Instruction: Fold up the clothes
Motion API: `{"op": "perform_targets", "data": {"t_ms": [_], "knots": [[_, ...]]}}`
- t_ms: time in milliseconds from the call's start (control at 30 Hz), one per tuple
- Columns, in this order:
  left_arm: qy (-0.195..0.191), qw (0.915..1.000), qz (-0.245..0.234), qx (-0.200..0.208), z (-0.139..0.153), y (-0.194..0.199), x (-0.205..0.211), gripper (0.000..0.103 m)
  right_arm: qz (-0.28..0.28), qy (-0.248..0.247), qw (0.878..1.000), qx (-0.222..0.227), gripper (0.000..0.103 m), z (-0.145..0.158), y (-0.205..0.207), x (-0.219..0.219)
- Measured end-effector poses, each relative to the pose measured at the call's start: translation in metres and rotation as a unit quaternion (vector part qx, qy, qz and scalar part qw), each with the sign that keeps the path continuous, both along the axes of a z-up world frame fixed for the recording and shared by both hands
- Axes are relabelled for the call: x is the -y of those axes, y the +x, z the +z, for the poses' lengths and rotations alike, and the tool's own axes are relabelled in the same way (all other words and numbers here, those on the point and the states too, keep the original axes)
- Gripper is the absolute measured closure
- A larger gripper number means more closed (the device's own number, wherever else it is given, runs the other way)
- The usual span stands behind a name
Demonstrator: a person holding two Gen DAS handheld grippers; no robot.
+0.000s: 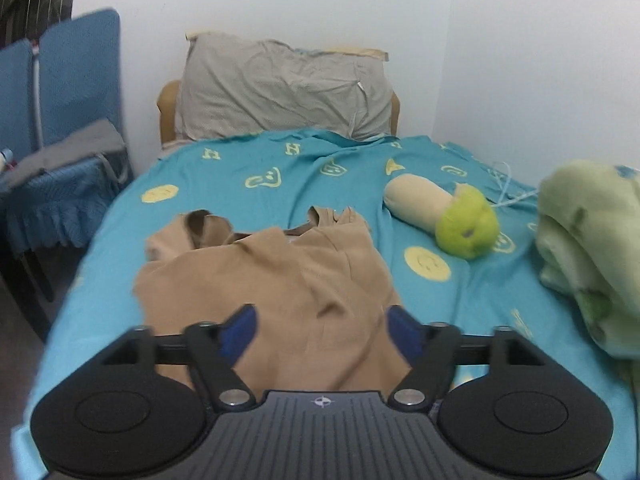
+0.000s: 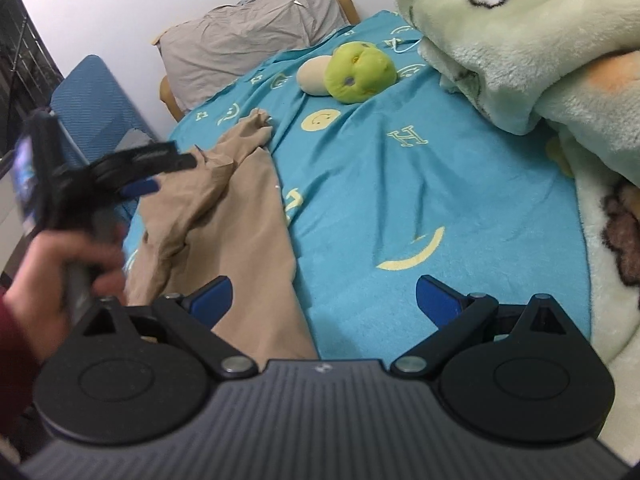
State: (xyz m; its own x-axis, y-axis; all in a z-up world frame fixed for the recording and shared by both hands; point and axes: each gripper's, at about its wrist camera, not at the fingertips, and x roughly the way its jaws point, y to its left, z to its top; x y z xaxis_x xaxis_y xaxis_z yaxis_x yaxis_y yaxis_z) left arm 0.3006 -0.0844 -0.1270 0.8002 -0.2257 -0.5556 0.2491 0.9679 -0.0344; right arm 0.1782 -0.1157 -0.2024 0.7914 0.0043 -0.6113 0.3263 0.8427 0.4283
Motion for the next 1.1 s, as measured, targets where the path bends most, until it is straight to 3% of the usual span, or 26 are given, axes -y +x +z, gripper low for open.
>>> {"op": "perform_targets", "data": {"t_ms": [233, 400, 467, 633, 800, 933, 1100], "knots": [[0.004, 0.9996, 0.024, 0.011, 0.051, -0.132, -0.036, 0.015, 0.021, 0.038, 0.998, 0.043, 0.004, 0.011, -0.009, -0.001], [-0.015, 0.9974, 0.05, 0.05, 0.072, -0.214, -0.053, 0.007, 0.057, 0.072, 0.993, 0.068, 0.016, 0.024, -0.024, -0.009], [-0.021, 0.9971, 0.052, 0.051, 0.072, -0.228, -0.058, 0.006, 0.071, 0.078, 0.992, 0.073, 0.025, 0.031, -0.028, -0.015], [-0.026, 0.9966, 0.049, 0.061, 0.076, -0.239, -0.068, 0.006, 0.119, 0.064, 0.987, 0.084, 0.025, 0.057, -0.011, -0.032], [-0.035, 0.9965, 0.055, 0.052, 0.066, -0.228, -0.081, 0.006, 0.154, 0.015, 0.982, 0.112, 0.025, 0.082, 0.058, -0.049], [-0.042, 0.9959, 0.068, 0.043, 0.06, -0.216, -0.098, 0.006, 0.165, 0.005, 0.982, 0.094, 0.032, 0.068, 0.147, -0.059], [-0.112, 0.9889, 0.098, 0.006, 0.045, -0.188, -0.132, 0.006, 0.168, -0.053, 0.981, 0.082, 0.033, 0.04, 0.236, -0.077]]}}
